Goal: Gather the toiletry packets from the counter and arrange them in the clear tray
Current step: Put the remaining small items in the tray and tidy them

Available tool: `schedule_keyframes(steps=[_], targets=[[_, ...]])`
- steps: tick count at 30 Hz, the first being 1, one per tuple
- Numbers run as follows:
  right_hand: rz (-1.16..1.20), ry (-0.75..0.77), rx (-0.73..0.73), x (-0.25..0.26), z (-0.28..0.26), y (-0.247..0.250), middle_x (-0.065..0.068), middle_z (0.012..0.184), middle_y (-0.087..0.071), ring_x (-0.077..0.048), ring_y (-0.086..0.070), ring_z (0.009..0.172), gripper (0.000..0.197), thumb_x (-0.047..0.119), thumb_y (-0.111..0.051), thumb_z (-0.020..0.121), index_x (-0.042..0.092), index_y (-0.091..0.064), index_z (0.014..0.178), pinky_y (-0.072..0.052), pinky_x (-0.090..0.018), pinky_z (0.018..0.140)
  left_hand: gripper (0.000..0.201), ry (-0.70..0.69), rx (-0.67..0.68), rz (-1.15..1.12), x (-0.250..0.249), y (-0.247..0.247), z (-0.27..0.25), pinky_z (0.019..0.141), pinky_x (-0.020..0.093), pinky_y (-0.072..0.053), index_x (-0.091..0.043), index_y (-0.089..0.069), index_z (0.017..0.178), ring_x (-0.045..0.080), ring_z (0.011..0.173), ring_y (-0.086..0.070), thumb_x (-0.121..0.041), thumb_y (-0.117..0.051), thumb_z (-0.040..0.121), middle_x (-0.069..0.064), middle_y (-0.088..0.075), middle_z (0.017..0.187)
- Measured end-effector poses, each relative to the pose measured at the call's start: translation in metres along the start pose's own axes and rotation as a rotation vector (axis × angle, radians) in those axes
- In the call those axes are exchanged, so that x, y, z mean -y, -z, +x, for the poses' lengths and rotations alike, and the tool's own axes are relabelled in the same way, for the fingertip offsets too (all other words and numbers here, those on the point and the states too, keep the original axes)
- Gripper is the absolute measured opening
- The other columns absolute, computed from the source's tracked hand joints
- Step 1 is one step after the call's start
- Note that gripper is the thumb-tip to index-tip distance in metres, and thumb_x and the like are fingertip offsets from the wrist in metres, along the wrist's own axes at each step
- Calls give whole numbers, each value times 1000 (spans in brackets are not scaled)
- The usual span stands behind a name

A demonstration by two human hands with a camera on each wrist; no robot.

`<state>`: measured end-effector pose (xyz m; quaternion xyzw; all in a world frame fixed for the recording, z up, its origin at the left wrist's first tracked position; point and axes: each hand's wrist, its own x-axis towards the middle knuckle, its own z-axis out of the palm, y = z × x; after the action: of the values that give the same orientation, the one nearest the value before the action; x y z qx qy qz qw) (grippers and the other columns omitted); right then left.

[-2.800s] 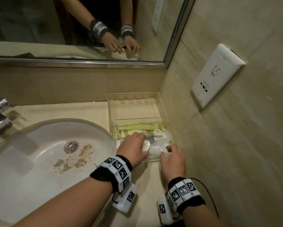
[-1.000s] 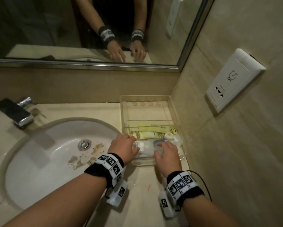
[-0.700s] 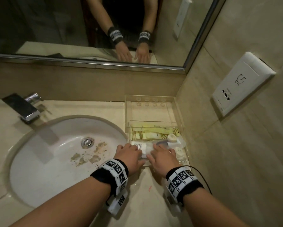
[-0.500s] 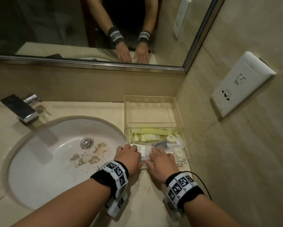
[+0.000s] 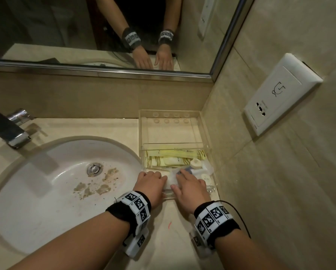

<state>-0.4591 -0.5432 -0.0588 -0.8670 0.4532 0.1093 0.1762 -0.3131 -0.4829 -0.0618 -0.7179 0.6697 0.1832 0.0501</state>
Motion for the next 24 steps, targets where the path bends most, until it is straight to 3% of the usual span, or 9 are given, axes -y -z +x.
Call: schedule_keyframes(steps=[4,6,9,13,18,24], targets=[[5,-6,4,3,-4,-3,-1,158,-23,-19,-25,142,56,49,-31,98,20,-31,146,-21,-46,114,37,-11,25,14,0,2,1,101,41,-28,-22,-57,122,26,118,-46,-38,-51,89,3,-53,124],[31,-11,-34,4,-1,1,-1,155,-28,-18,-29,140,53,48,-31,98,20,-37,143,-23,-45,112,42,-7,24,-6,1,4,3,102,42,-28,-22,-54,126,27,125,-40,-41,-54,88,4,-48,131],[106,-65,-119,4,13,16,-2,155,-28,-20,-27,141,50,45,-32,99,19,-42,141,-23,-45,112,65,38,-24,-54,3,12,9,109,46,-23,-25,-36,143,29,139,-24,-47,-58,86,10,-27,153],[69,-81,-25,8,42,24,-4,160,-13,-20,-13,147,57,44,-35,98,16,-30,147,-18,-49,116,80,75,-23,-67,2,24,23,116,50,-15,-23,-17,151,30,148,-3,-46,-58,87,10,-1,162],[-13,-83,65,12,61,20,-1,162,0,-17,-3,148,61,40,-34,98,16,-14,151,-7,-52,117,72,90,16,-39,-2,22,33,116,51,-14,-20,-20,151,30,149,2,-46,-50,91,7,5,163],[-67,-66,87,12,58,22,-2,162,-3,-18,-12,147,61,43,-34,98,16,-19,150,-6,-50,116,54,113,52,9,-5,17,31,115,50,-13,-14,-33,146,30,149,2,-34,-41,96,7,2,163]])
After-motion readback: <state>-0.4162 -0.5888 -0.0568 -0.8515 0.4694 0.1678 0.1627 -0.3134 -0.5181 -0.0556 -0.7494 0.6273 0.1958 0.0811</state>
